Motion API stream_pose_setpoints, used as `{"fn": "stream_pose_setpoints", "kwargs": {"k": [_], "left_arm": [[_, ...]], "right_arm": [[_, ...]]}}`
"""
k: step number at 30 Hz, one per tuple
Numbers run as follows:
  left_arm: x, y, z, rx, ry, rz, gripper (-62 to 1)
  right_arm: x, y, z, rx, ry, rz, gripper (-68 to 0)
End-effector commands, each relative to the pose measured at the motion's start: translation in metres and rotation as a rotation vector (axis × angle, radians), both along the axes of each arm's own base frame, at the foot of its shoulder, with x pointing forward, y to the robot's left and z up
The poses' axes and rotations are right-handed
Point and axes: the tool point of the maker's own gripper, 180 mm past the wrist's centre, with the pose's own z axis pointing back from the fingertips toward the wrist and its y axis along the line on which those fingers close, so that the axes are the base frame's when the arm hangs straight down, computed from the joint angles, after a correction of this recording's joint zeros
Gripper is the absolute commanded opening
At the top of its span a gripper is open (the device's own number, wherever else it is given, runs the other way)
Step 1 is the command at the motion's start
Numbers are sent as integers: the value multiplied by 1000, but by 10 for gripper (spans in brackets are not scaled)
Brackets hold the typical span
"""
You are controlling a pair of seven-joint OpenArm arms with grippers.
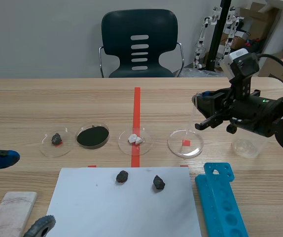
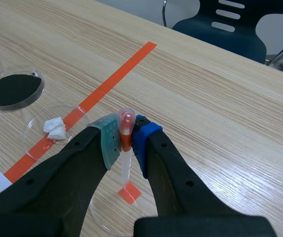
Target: Draw acid from the petri dish
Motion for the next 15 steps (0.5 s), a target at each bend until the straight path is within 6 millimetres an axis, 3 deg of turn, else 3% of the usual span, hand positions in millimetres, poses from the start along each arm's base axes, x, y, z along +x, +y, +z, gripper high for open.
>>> {"fn": "stream_pose_setpoints", "kwargs": {"k": [1, 15], "left_arm": [[2, -3, 8, -32, -23, 5, -37], [2, -3, 8, -32, -23, 5, -37]], "right_arm": [[4, -1, 12, 10, -38, 1, -607], [4, 0, 13, 12, -40, 8, -606]]}}
